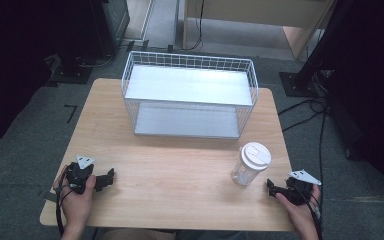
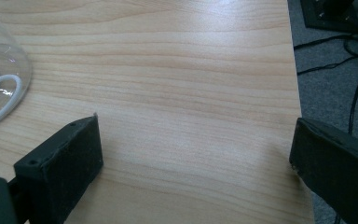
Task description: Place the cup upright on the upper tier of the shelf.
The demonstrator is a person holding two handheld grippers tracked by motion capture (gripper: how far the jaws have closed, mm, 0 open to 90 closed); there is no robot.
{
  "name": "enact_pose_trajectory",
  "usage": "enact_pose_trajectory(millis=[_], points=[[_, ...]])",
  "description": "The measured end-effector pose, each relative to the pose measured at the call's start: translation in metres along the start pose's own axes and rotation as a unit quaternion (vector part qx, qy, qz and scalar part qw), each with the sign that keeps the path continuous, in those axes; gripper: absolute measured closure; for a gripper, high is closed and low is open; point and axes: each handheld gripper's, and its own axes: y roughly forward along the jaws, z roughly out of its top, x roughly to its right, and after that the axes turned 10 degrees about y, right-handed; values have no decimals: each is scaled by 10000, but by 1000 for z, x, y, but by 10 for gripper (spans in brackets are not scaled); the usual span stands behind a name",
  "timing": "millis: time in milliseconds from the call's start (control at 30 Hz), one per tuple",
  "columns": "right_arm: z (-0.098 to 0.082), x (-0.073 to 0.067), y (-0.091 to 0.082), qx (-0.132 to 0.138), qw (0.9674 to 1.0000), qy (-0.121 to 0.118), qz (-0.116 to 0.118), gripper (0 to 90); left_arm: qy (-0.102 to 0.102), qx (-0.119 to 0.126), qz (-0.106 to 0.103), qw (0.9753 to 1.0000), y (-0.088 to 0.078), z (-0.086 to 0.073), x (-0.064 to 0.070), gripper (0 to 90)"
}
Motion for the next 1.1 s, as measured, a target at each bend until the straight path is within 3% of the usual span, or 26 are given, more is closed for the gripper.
enact_pose_trajectory(millis=[200, 433, 767, 1100], points=[[-1, -2, -1, 12, 9999, -68, 152, 64, -1, 1, 0, 10000, 0, 0, 0, 0], [0, -4, -2, 13, 10000, -48, 71, 44, -1, 0, -1, 10000, 0, 0, 0, 0], [9, -20, -12, 231, 9989, -50, 403, 35, -2, 2, 0, 10000, 0, 0, 0, 0], [14, -33, -22, 401, 9968, -222, 649, 35, -1, 1, -1, 10000, 0, 0, 0, 0]])
